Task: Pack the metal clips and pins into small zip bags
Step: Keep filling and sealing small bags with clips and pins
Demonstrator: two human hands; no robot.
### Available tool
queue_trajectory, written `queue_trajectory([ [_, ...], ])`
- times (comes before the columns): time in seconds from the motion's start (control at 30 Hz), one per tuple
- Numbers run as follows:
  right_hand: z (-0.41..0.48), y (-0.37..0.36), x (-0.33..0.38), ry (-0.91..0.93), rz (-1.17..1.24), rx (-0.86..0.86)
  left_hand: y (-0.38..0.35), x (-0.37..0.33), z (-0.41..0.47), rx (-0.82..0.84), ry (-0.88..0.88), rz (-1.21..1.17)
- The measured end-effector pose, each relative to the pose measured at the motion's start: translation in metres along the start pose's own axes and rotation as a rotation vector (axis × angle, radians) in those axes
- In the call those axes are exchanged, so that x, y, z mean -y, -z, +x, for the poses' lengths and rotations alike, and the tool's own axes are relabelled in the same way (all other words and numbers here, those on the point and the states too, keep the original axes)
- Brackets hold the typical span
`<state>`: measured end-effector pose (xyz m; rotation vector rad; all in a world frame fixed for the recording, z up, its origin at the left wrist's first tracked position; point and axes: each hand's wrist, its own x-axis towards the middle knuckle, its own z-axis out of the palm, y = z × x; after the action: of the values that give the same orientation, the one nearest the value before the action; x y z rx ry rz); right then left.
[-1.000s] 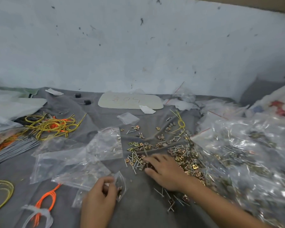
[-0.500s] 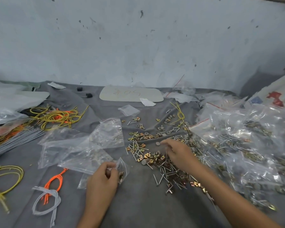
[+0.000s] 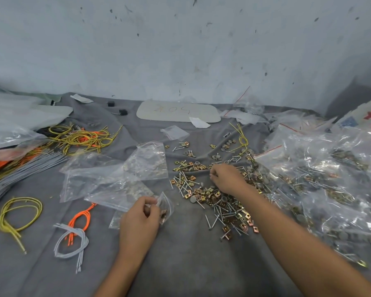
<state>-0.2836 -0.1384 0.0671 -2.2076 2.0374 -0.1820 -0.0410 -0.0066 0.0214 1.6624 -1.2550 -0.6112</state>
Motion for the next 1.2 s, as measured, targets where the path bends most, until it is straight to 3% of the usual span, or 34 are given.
queue_trajectory([
  [0.1,-0.013,0.004,0.01,-0.008,0.131,-0.065,0.0,0.001,0.0,-0.003,-0.015,-0.002],
  [0.27,-0.092,-0.013,0.058,0.129,0.7,-0.235,0.0,-0.002,-0.001,-0.011,-0.025,-0.006],
  [0.4,-0.136,-0.045,0.1,0.202,0.899,-0.226,0.002,-0.005,-0.007,-0.014,-0.095,0.022],
  [0.63,-0.141,-0.064,0.111,0.171,0.791,-0.335,-0.001,-0.006,-0.017,-0.044,-0.299,0.111],
  [0.8,-0.14,-0.062,0.109,0.214,0.76,-0.198,0.002,0.003,-0.018,0.012,-0.297,0.15],
  [0.9,-0.139,-0.058,0.104,0.157,0.795,-0.316,0.003,0.006,-0.016,0.05,-0.268,0.15],
  [1.0,-0.132,-0.055,0.086,0.048,0.537,-0.442,0.001,0.0,-0.014,0.079,-0.268,0.23],
  [1.2,-0.125,-0.057,0.08,-0.018,0.33,-0.384,0.005,0.01,-0.017,0.094,-0.348,0.298],
])
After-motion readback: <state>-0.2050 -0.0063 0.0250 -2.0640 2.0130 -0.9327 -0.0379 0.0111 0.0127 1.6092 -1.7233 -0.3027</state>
